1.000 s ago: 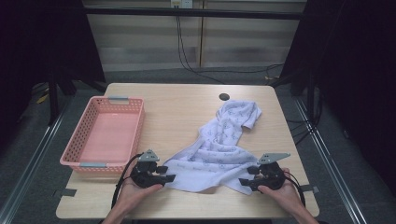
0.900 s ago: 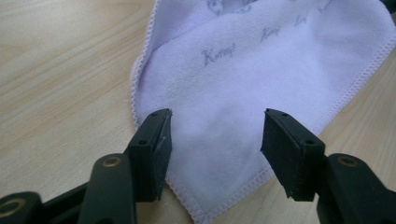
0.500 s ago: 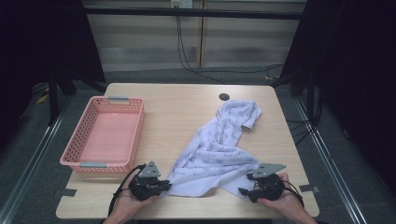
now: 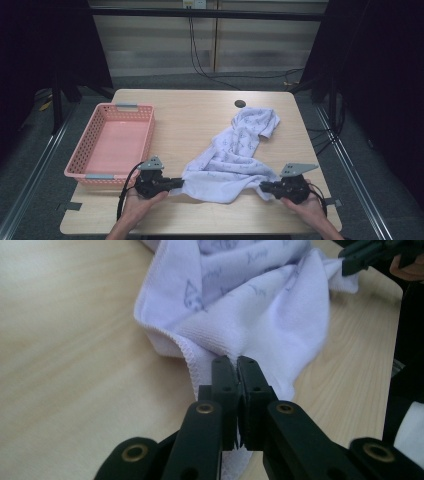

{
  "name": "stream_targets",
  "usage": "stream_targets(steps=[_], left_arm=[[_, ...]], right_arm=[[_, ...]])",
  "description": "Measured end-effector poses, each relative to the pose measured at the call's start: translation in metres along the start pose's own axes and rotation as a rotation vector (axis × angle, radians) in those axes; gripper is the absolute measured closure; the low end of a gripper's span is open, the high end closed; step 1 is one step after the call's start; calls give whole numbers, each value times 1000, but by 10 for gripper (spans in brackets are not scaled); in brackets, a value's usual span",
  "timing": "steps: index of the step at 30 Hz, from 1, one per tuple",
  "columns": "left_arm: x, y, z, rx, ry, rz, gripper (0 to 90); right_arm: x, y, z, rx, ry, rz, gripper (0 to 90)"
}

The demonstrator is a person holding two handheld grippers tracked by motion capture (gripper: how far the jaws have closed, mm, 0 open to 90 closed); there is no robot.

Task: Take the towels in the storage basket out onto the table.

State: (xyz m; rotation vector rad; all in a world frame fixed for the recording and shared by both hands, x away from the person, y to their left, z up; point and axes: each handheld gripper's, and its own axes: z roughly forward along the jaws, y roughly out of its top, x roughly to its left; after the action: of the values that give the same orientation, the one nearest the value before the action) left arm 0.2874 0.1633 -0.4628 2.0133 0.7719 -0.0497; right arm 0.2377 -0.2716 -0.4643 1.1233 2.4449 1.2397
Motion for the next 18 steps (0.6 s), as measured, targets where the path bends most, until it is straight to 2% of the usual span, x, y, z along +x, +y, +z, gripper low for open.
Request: stream_targets(steps=[4,7,9,10,12,14,16,18], left_arm=[[-2,31,-8,-21,21,36,879],[1,58,-17,-88,7,31,879],[6,75,-22,-119,12,25,879],[11,82,-24,-130,7,11,879],[19,95,-27,-143,27,-9,880],[22,107,-31,-172,22,-18,880],[20,121,-38,-198,29,3,880],[15,137,-46,-231,33,27,880]], right_arm=[[-21,24,-20,-114,-19,56,848],[-33,47,-34,-196,-25,72,848],[-41,62,-40,-252,-18,97,848],[-45,70,-43,-273,-23,102,849],[-51,84,-47,-309,-27,109,849],[-58,98,-53,-346,-32,123,849],[-64,114,-59,-371,-44,128,850],[-65,131,-65,-393,-55,114,850]])
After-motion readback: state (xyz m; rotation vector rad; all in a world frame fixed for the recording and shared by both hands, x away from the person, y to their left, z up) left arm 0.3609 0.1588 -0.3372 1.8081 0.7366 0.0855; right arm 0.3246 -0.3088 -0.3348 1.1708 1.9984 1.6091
